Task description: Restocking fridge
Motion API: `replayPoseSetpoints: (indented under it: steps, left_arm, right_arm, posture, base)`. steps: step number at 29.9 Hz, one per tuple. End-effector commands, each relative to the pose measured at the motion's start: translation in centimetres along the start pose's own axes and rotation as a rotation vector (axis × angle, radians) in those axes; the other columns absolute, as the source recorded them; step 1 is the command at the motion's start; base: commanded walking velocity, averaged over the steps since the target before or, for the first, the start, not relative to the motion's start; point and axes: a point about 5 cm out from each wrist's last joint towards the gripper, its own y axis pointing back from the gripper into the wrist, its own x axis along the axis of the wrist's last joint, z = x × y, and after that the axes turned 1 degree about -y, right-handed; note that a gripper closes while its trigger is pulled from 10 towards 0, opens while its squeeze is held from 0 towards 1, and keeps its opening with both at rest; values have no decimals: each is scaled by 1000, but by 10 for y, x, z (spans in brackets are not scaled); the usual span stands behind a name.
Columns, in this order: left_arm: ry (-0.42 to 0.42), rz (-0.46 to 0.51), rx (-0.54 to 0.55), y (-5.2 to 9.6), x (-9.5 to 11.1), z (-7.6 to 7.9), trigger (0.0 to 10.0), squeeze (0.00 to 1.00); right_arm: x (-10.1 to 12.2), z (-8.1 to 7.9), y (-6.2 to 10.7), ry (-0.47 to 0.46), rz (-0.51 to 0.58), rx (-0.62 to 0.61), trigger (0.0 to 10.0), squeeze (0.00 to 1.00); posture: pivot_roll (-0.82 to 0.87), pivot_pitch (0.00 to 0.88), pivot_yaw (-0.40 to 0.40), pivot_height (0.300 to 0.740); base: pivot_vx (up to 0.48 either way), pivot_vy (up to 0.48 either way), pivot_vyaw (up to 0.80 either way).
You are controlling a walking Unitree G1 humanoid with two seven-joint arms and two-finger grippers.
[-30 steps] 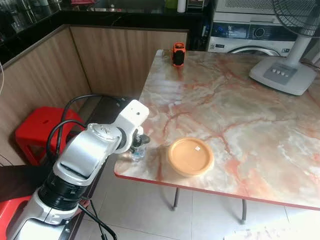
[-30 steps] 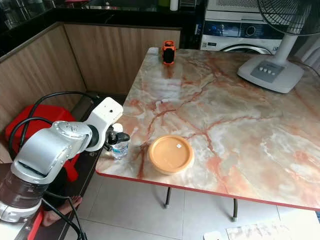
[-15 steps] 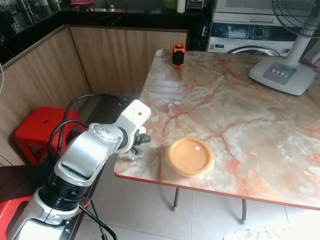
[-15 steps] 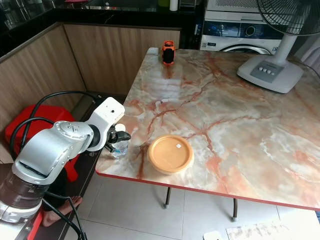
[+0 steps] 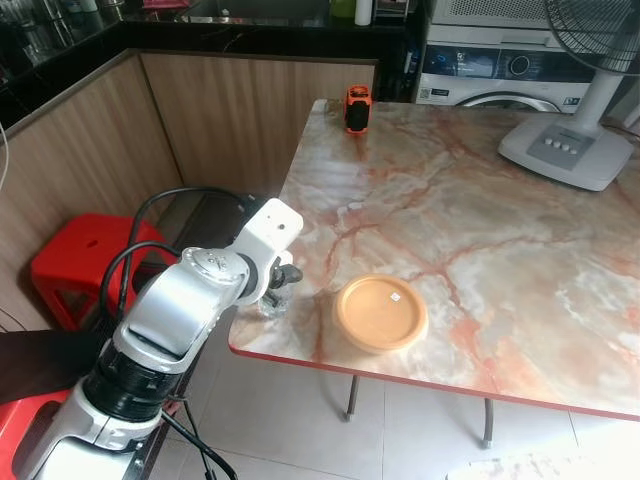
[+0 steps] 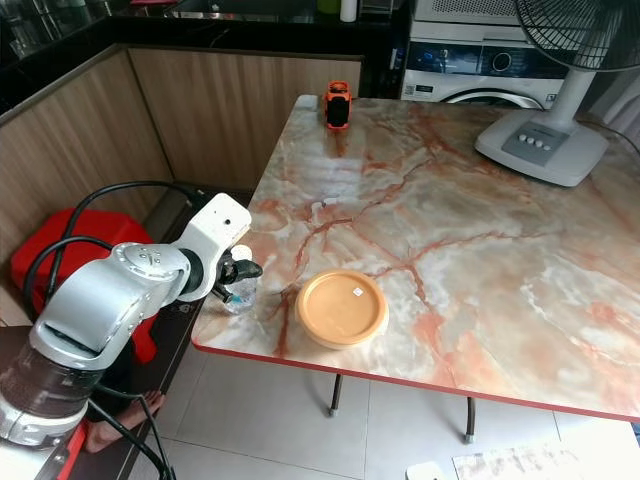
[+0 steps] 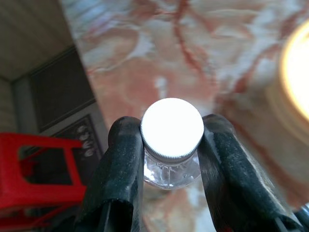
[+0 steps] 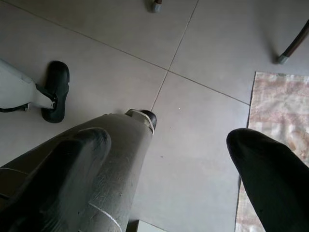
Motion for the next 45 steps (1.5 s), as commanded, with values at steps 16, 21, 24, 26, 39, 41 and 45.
replayPoseSetpoints:
  steps: [16,21,24,26,39,41,45]
  left_arm:
    - [-18,484,440,-3,43,-37,10000,0]
    - [13,621,602,0,32,-42,10000,0]
    - [-25,660,683,2,24,-45,10000,0]
    - [-92,685,725,2,19,-44,10000,0]
    - [-86,720,836,-11,-21,-39,10000,0]
    - [-77,733,825,-13,-21,-35,10000,0]
    - [-68,766,805,-16,-15,-28,10000,0]
  right_arm:
    - [-3,1,1,3,-4,-1,10000,0]
    - [-1,1,1,-27,27,-14,10000,0]
    - [-1,1,1,-34,33,-15,10000,0]
    - [-1,1,1,-33,33,-16,10000,0]
    - [-2,0,1,-120,75,-37,10000,0]
    - [-2,0,1,-122,77,-42,10000,0]
    - [-3,0,2,-143,85,-56,10000,0]
  posture:
    - [67,0,-10,740]
    - [50,0,-10,740]
    - [58,0,-13,740]
    - [58,0,-13,740]
    - [34,0,-8,740]
    - [32,0,-9,740]
    - [29,0,-6,740]
  base:
    - [0,0,0]
    - [0,0,0]
    - [0,0,0]
    - [0,0,0]
    - [0,0,0]
    - [0,0,0]
    - [0,0,0]
